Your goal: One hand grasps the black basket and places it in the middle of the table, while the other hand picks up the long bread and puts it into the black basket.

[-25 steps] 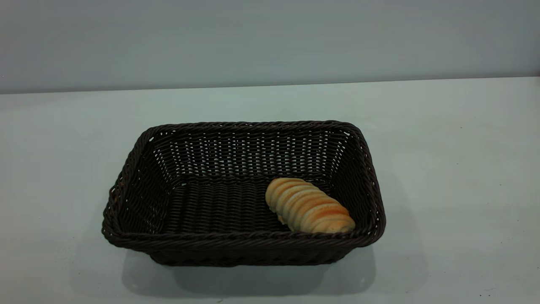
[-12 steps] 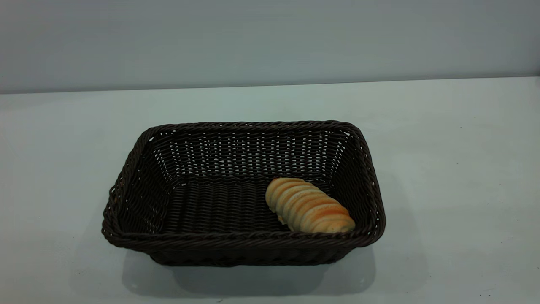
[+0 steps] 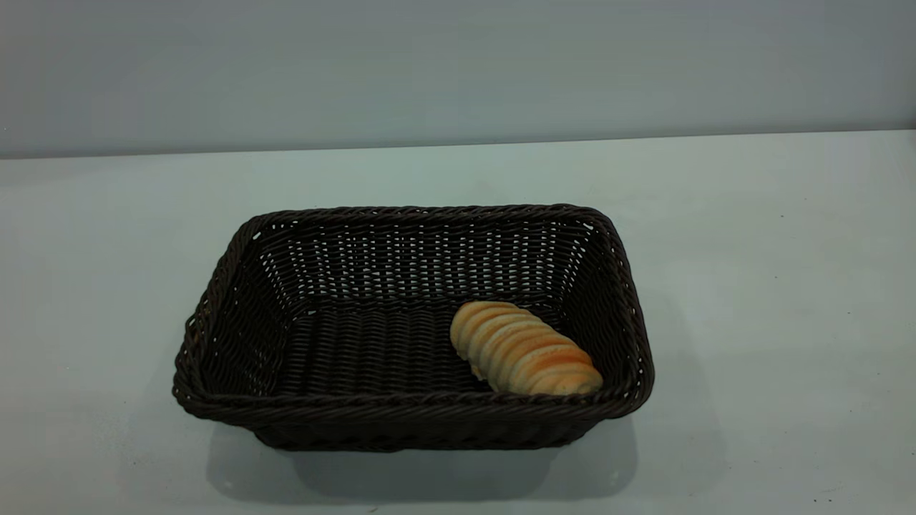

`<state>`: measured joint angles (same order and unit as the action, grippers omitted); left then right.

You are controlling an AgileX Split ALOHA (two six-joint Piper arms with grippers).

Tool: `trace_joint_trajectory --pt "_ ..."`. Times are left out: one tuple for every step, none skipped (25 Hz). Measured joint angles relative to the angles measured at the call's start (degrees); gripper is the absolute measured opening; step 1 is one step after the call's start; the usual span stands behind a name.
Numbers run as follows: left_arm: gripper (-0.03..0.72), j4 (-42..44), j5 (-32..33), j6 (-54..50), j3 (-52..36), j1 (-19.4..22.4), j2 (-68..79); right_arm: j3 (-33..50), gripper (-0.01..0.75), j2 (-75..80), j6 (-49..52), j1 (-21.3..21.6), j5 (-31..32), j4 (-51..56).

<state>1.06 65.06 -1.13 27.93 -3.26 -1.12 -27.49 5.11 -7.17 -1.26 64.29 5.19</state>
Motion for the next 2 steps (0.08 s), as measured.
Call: trace_joint_trajectory --pt "0.529 0.00 0.00 0.00 0.00 0.00 0.00 0.00 0.382 0.00 0.00 0.00 0.00 0.00" --pt "0.529 0.00 0.00 0.00 0.00 0.00 0.00 0.00 0.382 0.00 0.00 0.00 0.00 0.00"
